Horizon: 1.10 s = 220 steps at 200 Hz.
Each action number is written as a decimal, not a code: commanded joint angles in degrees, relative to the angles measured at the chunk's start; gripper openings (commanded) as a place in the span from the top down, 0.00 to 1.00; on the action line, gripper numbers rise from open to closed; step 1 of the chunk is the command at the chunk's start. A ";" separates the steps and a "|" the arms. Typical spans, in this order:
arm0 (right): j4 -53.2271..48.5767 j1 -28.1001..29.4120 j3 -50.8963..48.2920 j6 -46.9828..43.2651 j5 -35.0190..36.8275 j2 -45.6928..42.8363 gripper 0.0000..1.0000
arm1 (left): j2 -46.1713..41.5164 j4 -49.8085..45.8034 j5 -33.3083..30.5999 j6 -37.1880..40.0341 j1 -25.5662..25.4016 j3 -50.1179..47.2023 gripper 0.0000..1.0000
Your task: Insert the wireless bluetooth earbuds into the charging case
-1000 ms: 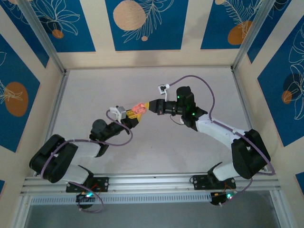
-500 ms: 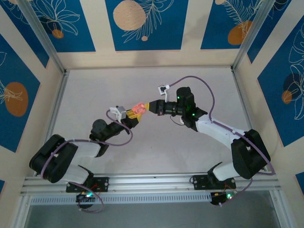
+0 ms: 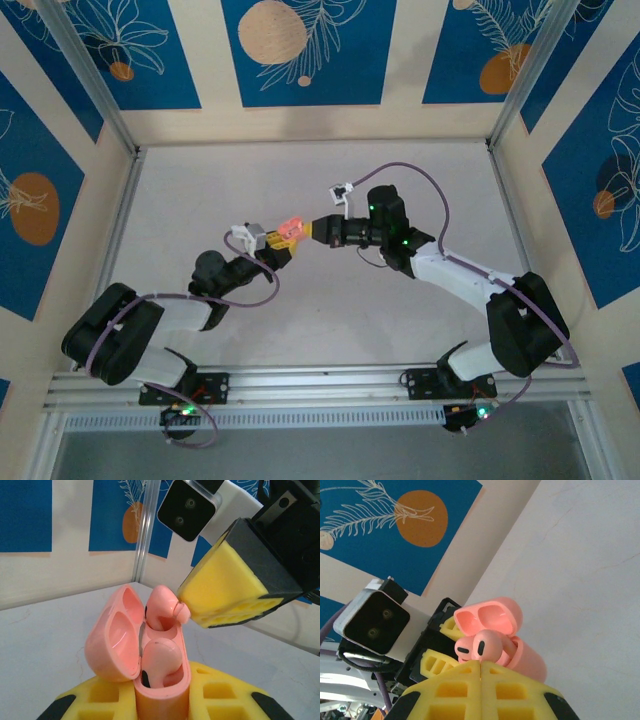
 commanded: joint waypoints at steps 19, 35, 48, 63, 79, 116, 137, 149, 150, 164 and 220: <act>-3.02 0.67 1.58 -1.44 -0.45 1.69 0.90 | -1.76 4.55 1.09 0.38 -0.52 2.01 0.80; -3.03 0.74 1.88 -1.53 -0.52 1.81 0.89 | -1.65 4.54 1.19 0.51 -0.53 2.01 0.80; -3.06 0.78 2.14 -1.61 -0.41 1.80 0.87 | -1.58 4.55 1.31 0.62 -0.52 1.93 0.80; -3.44 0.85 2.63 -1.78 -0.41 2.02 0.86 | -1.33 4.54 1.47 0.73 -0.50 1.99 0.80; -3.89 0.94 3.21 -1.87 -0.68 2.45 0.85 | -1.07 4.55 1.56 0.66 -0.52 2.01 0.80; -5.24 1.46 4.18 -2.21 -1.16 3.12 0.87 | -0.70 3.98 1.86 1.45 -0.52 1.97 0.80; -6.71 1.72 4.80 -2.64 -1.26 3.38 0.85 | -1.05 2.64 2.02 2.49 -0.50 2.17 0.80; -7.54 1.90 5.14 -2.91 -1.16 3.47 0.82 | -1.38 1.47 2.34 3.28 -0.52 2.23 0.80; -7.56 1.90 5.15 -2.92 -1.16 3.47 0.82 | -1.43 1.38 2.40 3.28 -0.52 2.26 0.80; -8.10 1.90 5.35 -3.10 -1.09 3.35 0.80 | -1.83 0.32 2.63 4.11 -0.60 2.19 0.80; -9.45 1.69 4.21 -6.68 -2.70 -1.84 0.68 | -3.10 -1.82 5.28 6.80 -0.61 1.66 0.80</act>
